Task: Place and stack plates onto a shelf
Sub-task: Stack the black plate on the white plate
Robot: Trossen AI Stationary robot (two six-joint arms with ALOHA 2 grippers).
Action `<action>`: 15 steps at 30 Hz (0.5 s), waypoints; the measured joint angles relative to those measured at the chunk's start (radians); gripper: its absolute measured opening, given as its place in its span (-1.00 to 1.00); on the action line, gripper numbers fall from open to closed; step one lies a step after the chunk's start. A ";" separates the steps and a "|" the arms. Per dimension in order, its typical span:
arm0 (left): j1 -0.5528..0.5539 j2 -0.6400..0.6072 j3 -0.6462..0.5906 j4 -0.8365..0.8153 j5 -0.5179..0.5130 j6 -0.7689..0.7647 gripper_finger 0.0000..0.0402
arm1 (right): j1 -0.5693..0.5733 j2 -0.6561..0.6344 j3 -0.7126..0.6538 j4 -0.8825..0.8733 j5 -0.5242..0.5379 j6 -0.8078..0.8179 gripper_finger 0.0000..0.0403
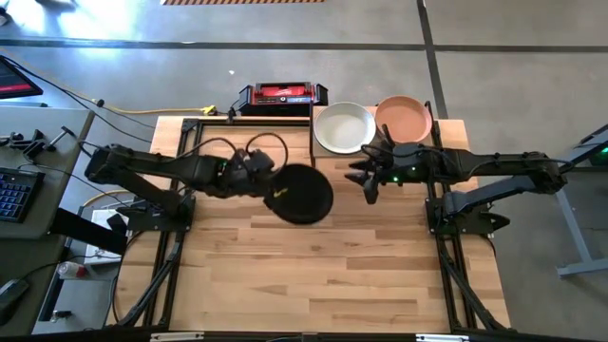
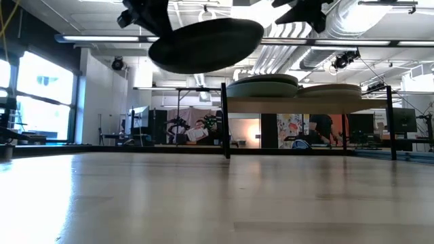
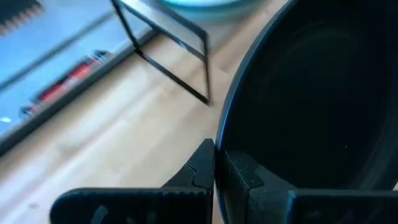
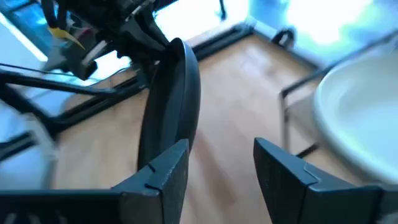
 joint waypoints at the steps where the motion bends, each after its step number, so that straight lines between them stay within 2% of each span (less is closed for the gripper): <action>1: 0.009 0.000 0.011 -0.002 -0.018 0.013 -1.00 | -0.001 0.000 0.000 0.012 0.027 -0.043 -0.21; 7: 0.055 0.000 0.055 0.008 -0.133 0.072 -1.00 | -0.022 0.000 0.000 0.105 0.148 -0.191 -0.27; 15: 0.065 0.002 0.059 0.157 -0.249 0.110 -1.00 | -0.042 0.023 0.000 0.186 0.150 -0.237 -0.27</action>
